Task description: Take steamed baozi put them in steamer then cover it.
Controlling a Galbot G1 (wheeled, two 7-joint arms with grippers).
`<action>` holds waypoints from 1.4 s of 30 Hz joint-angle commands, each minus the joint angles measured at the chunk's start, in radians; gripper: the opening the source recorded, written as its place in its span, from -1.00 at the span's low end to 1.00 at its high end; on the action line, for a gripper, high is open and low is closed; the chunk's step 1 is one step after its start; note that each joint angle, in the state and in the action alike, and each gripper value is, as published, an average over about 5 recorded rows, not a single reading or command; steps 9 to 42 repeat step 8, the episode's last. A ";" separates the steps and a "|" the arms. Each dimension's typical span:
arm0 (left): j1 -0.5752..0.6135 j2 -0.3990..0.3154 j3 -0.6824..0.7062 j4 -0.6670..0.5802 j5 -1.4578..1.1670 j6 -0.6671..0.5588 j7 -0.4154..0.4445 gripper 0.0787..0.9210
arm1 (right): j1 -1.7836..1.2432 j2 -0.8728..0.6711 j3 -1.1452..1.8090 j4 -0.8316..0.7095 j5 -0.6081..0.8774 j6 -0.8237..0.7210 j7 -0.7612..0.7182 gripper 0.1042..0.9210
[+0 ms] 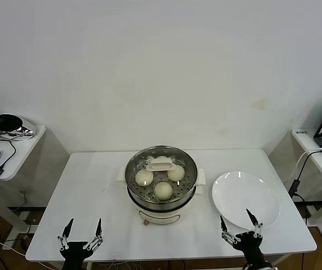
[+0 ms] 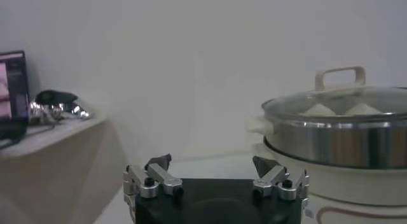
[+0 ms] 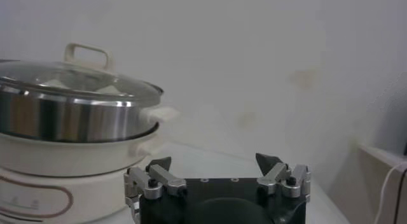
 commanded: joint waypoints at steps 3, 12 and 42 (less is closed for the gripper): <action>0.024 -0.004 0.006 -0.033 -0.147 0.079 0.013 0.77 | -0.038 -0.031 -0.016 0.022 0.060 -0.021 0.003 0.76; 0.022 -0.011 0.014 -0.042 -0.151 0.086 0.014 0.77 | -0.044 -0.041 -0.016 0.019 0.086 -0.022 0.008 0.76; 0.022 -0.011 0.014 -0.042 -0.151 0.086 0.014 0.77 | -0.044 -0.041 -0.016 0.019 0.086 -0.022 0.008 0.76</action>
